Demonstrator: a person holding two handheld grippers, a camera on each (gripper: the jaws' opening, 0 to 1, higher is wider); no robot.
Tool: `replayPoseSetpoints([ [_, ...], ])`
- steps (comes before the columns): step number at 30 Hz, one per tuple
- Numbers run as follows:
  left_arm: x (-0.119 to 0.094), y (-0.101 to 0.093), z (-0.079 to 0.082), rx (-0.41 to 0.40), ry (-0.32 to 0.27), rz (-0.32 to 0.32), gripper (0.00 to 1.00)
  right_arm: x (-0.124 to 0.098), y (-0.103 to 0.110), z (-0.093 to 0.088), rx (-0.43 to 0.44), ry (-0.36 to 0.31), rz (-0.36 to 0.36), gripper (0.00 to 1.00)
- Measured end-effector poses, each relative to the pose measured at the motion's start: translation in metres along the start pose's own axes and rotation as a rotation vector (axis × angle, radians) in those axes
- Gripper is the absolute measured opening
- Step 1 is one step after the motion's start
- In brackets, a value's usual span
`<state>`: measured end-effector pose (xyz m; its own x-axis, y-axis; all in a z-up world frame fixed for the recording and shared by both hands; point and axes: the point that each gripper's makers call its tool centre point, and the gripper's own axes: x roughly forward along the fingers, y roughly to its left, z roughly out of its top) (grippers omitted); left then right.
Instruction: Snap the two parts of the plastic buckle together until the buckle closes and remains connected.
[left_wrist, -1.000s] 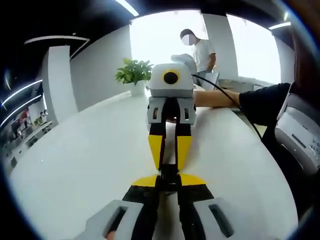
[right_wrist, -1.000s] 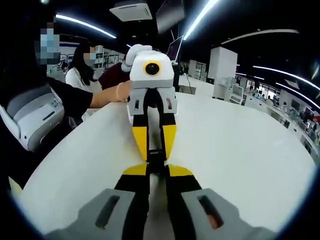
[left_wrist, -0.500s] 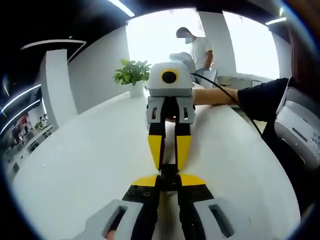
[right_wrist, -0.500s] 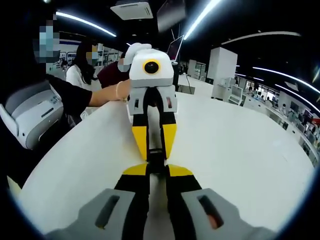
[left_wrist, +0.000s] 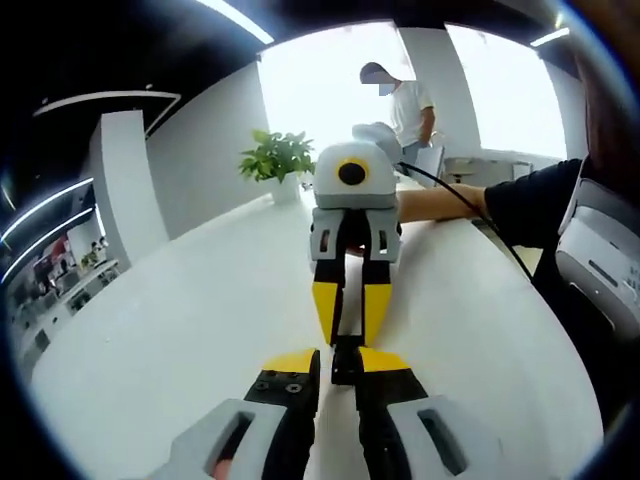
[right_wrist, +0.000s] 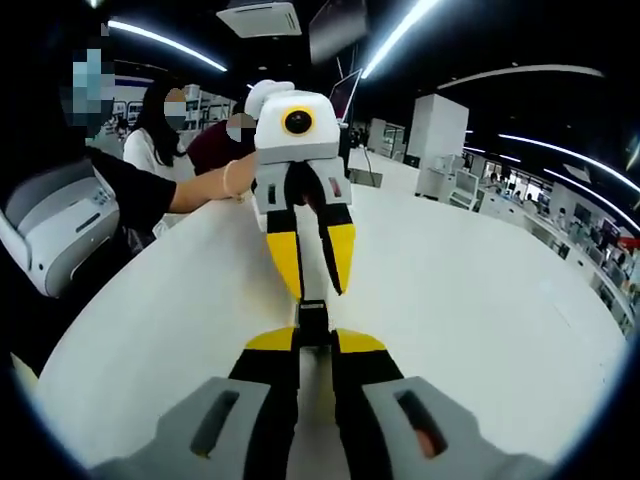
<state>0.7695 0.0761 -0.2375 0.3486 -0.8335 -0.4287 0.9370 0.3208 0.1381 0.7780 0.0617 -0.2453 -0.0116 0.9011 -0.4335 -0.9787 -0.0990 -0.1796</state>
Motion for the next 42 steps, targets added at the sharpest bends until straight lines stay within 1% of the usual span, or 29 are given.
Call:
replayPoseSetpoints([
  [9,-0.002,0.008,0.001,-0.003,-0.005,0.037,0.13,-0.006,-0.011,0.005,-0.005,-0.013,-0.045,0.11],
  [15,-0.003,0.014,0.000,-0.010,-0.003,0.063,0.14,-0.008,-0.020,0.002,0.000,-0.008,-0.085,0.11],
  [19,-0.005,0.022,0.002,-0.022,-0.016,0.100,0.14,-0.012,-0.032,-0.002,-0.003,-0.001,-0.143,0.11],
  [24,-0.009,0.029,0.004,-0.049,-0.035,0.124,0.14,-0.018,-0.046,-0.004,0.008,-0.004,-0.211,0.11],
  [30,-0.009,0.031,0.004,-0.053,-0.035,0.128,0.14,-0.028,-0.066,-0.010,0.007,0.006,-0.305,0.11],
  [33,-0.008,0.031,0.003,-0.054,-0.032,0.129,0.14,-0.035,-0.080,-0.011,-0.004,0.004,-0.384,0.11],
  [34,-0.008,0.031,0.003,-0.054,-0.031,0.130,0.14,-0.037,-0.083,-0.011,-0.008,0.003,-0.400,0.11],
  [38,-0.007,0.031,0.002,-0.062,-0.032,0.131,0.14,-0.042,-0.090,-0.012,-0.012,0.001,-0.434,0.11],
  [42,-0.004,0.032,-0.002,-0.062,-0.018,0.135,0.14,-0.043,-0.097,-0.012,-0.023,0.006,-0.463,0.11],
])
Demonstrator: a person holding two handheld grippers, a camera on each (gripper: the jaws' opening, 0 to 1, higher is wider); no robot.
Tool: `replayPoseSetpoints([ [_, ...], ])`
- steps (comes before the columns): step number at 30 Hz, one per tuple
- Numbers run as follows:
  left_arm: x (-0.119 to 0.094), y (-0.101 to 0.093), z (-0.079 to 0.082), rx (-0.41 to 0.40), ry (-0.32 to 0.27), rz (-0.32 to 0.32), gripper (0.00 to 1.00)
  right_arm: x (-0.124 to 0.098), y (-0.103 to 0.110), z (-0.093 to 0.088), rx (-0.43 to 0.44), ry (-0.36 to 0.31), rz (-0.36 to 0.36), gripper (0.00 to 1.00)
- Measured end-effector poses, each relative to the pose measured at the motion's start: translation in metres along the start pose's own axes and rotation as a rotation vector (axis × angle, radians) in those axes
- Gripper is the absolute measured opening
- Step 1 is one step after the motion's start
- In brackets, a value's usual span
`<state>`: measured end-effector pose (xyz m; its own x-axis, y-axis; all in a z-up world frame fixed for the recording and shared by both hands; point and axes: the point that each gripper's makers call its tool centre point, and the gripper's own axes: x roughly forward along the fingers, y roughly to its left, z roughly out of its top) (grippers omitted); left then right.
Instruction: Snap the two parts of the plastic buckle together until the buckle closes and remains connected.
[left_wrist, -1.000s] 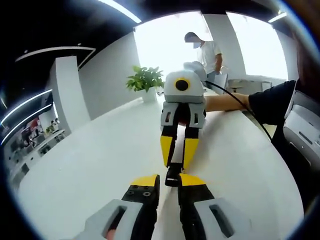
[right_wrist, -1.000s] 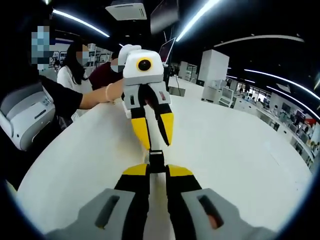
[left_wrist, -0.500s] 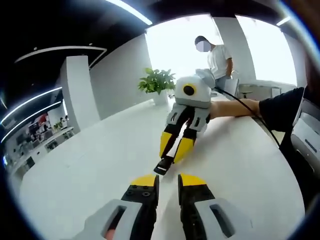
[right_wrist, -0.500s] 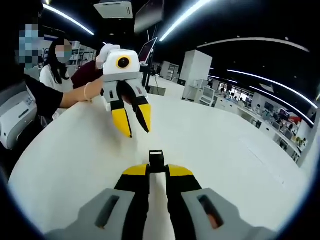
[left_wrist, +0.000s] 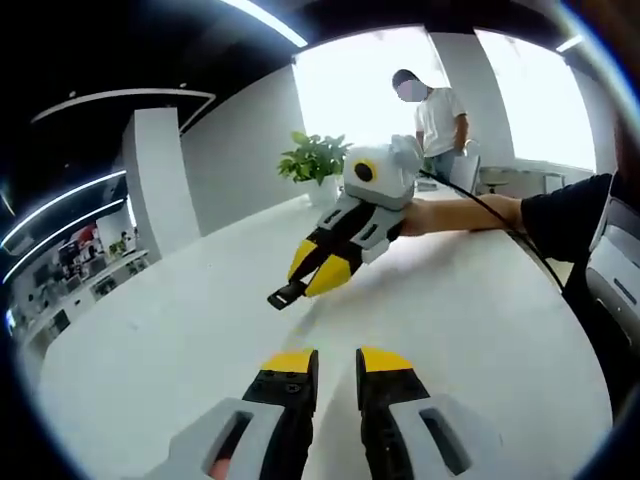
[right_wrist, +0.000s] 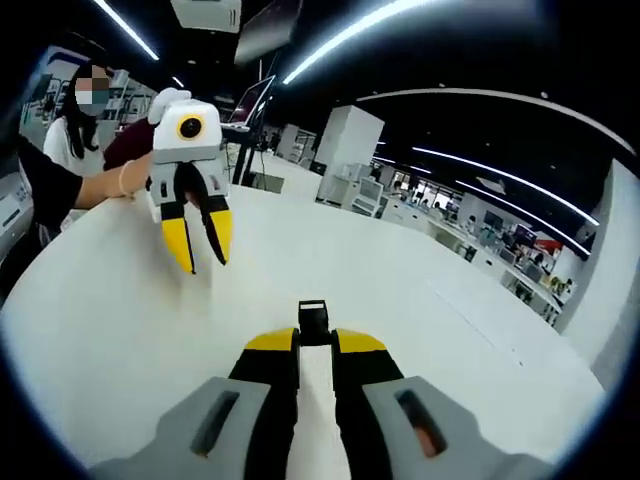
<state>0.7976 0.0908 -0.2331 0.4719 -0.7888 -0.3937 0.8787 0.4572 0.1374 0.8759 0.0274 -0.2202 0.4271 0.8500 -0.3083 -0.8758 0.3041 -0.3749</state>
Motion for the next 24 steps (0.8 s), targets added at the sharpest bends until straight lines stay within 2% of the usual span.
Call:
replayPoseSetpoints([
  [13,-0.002,0.009,0.000,-0.031,-0.005,0.034,0.14,0.007,-0.015,-0.011,-0.048,0.043,-0.052,0.11],
  [24,-0.001,0.008,-0.003,-0.051,0.001,0.020,0.14,0.010,-0.030,-0.023,-0.105,0.092,-0.097,0.11],
])
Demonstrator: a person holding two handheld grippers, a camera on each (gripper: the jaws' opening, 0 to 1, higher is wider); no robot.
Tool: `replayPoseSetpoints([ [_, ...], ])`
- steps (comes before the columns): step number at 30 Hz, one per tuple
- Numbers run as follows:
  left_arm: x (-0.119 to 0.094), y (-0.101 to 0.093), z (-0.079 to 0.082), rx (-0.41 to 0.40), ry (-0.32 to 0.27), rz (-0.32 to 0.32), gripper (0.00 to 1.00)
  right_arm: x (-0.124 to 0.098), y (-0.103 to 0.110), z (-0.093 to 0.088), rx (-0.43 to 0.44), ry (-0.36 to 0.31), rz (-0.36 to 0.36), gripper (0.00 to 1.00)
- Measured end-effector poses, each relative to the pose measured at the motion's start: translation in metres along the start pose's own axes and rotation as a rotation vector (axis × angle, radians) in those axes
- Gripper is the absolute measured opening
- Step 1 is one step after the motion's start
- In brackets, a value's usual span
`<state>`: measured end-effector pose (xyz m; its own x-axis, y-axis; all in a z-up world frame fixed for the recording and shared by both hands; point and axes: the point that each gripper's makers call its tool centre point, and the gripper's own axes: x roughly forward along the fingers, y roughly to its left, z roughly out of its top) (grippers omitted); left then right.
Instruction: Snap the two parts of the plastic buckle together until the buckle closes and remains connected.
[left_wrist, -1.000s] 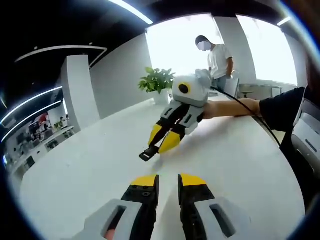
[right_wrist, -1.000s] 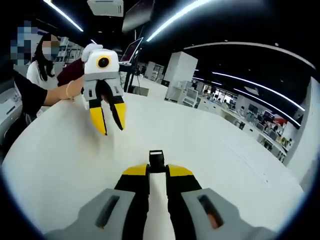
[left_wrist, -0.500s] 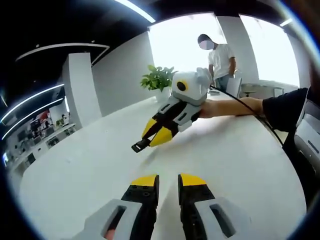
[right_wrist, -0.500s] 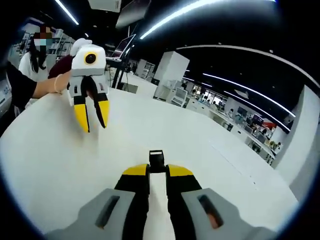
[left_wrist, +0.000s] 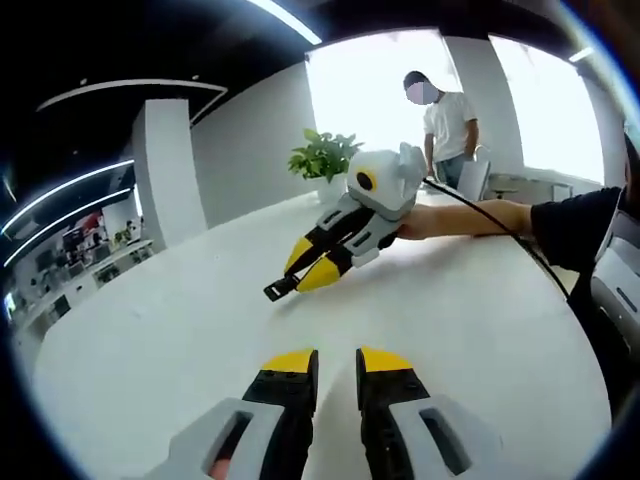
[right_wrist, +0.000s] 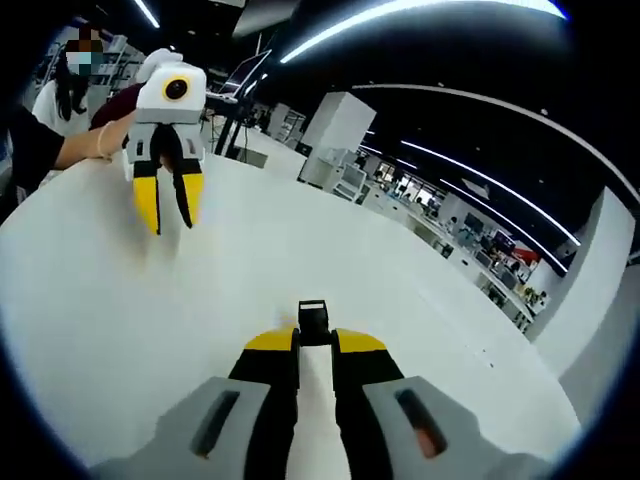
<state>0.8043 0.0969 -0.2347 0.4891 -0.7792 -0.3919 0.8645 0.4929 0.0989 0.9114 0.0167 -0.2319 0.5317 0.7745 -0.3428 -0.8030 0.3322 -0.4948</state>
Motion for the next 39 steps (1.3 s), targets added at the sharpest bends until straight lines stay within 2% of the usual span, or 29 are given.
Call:
replayPoseSetpoints([
  [14,0.000,-0.001,0.001,-0.008,-0.006,-0.014,0.14,0.005,-0.010,-0.007,-0.026,0.021,-0.036,0.11],
  [19,0.001,-0.002,0.000,-0.002,0.002,-0.016,0.14,0.007,-0.003,-0.012,-0.006,0.036,-0.013,0.12],
  [39,0.004,-0.009,-0.004,0.008,0.015,-0.031,0.14,0.006,-0.006,-0.014,0.009,0.040,-0.022,0.12],
])
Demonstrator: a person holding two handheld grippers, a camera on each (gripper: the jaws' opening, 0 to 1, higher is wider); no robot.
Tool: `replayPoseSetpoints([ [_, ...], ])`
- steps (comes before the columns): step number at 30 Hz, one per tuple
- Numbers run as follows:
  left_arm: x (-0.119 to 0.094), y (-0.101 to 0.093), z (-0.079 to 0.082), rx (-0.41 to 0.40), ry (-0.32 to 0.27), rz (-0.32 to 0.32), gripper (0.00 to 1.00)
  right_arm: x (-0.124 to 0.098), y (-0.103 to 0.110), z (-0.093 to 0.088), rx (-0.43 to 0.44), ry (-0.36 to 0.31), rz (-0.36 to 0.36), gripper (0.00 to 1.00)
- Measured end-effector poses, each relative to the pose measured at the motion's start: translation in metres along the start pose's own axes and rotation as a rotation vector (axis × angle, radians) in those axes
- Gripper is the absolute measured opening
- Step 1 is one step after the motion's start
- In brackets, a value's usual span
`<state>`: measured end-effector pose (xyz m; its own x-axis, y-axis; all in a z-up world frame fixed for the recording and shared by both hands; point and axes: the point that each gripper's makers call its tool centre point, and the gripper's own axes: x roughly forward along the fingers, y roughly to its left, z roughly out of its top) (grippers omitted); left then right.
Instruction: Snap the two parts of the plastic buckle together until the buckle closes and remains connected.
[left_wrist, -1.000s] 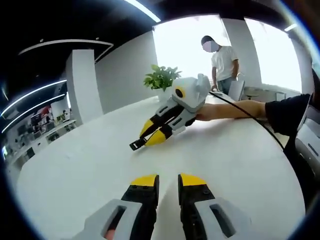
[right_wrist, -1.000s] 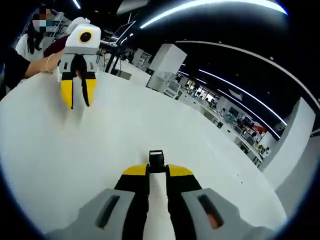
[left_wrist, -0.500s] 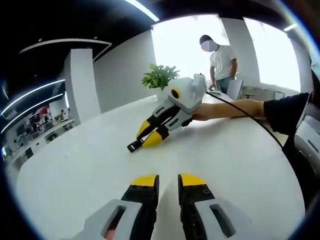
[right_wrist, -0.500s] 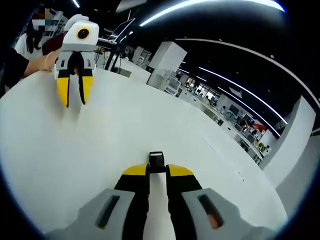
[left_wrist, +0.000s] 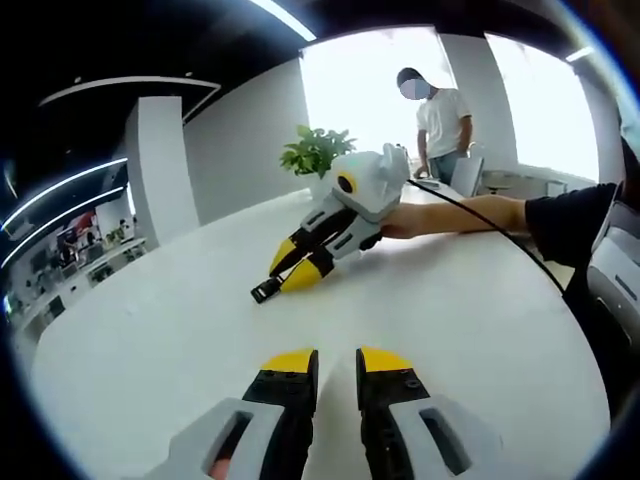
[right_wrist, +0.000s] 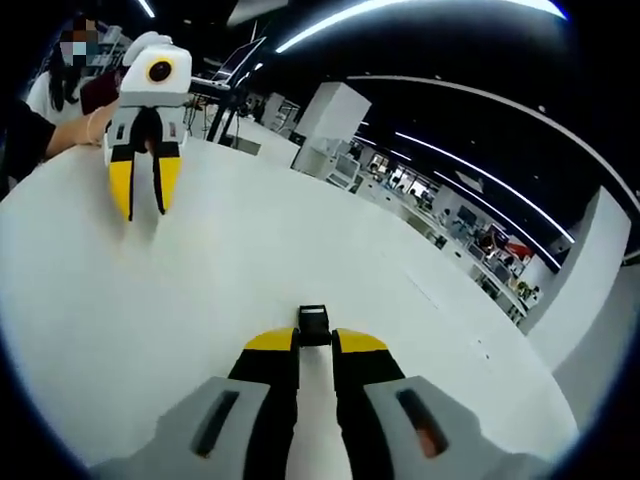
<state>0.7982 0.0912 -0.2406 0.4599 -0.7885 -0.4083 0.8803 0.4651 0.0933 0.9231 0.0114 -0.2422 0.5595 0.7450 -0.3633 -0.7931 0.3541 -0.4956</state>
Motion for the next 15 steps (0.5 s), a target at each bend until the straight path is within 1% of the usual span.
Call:
replayPoseSetpoints([
  [15,-0.0008,-0.0024,-0.0013,0.007,0.006,-0.004,0.14,-0.0018,-0.0028,-0.0008,0.001,0.006,-0.019,0.13],
])
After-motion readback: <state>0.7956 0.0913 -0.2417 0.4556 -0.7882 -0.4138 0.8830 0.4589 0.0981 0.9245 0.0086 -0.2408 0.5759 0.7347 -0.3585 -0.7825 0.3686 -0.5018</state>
